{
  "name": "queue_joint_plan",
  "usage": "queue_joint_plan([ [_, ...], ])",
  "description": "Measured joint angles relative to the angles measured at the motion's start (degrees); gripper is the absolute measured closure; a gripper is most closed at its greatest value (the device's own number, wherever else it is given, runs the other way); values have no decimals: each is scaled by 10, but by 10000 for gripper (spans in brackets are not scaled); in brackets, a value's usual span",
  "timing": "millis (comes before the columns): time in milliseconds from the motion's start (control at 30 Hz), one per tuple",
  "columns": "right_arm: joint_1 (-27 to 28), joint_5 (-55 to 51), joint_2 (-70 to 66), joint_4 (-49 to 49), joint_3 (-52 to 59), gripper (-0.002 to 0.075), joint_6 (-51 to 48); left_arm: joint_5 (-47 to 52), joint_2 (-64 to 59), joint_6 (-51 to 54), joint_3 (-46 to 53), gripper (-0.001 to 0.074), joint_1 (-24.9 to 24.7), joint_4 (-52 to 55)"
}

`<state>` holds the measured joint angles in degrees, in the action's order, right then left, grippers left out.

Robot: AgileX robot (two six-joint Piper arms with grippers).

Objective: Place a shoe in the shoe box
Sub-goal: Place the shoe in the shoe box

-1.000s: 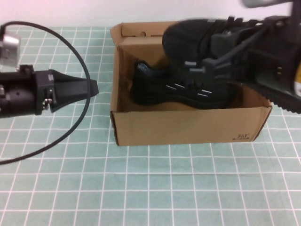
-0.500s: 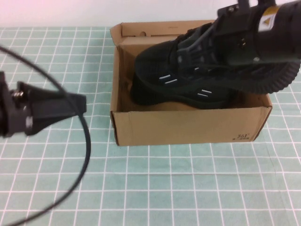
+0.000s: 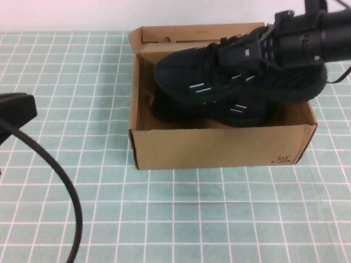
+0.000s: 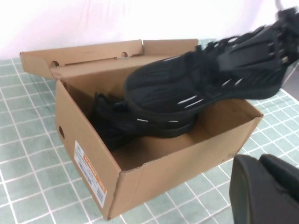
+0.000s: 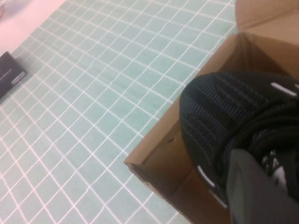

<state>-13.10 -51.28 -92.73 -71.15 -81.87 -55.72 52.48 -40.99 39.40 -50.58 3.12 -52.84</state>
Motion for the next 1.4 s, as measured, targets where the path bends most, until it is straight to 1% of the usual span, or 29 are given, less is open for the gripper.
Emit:
queue_joint_plan([
  [133,0,-19,-24,-5,0,733,-3,4,2,-12,0,737,0,5],
  [300,0,-25,-44,-13,0,733,-47,4,2,-16,0,738,0,5],
  [500,0,-32,-73,-28,0,733,-55,4,2,-16,0,738,0,5],
  [700,0,-61,-100,-55,0,733,-100,4,2,-16,0,738,0,5],
  [900,0,-79,-119,-55,0,733,-102,4,2,-16,0,738,0,5],
  [967,-1,-85,-120,-54,0,725,-117,4,2,-16,0,738,0,5],
  [1000,-1,-88,-120,-52,0,707,-128,4,2,-16,0,738,0,6],
  [1033,-1,-91,-120,-47,0,671,-133,4,2,-16,0,738,0,6],
  [1067,-1,-91,-120,-42,0,615,-133,4,2,-16,0,738,0,6],
  [1100,-1,-91,-120,-35,0,539,-133,4,2,-16,0,738,0,6],
  [1233,0,-83,-115,-3,0,186,-101,8,2,-16,0,738,0,6],
  [1267,0,-77,-112,5,0,135,-92,11,2,-16,0,738,0,6],
  [1300,1,-75,-110,14,0,95,-83,14,2,-16,0,738,0,6],
  [1333,1,-72,-107,22,0,80,-76,18,2,-16,0,738,0,6],
  [1400,1,-72,-101,34,0,82,-74,27,2,-16,0,738,0,6],
])
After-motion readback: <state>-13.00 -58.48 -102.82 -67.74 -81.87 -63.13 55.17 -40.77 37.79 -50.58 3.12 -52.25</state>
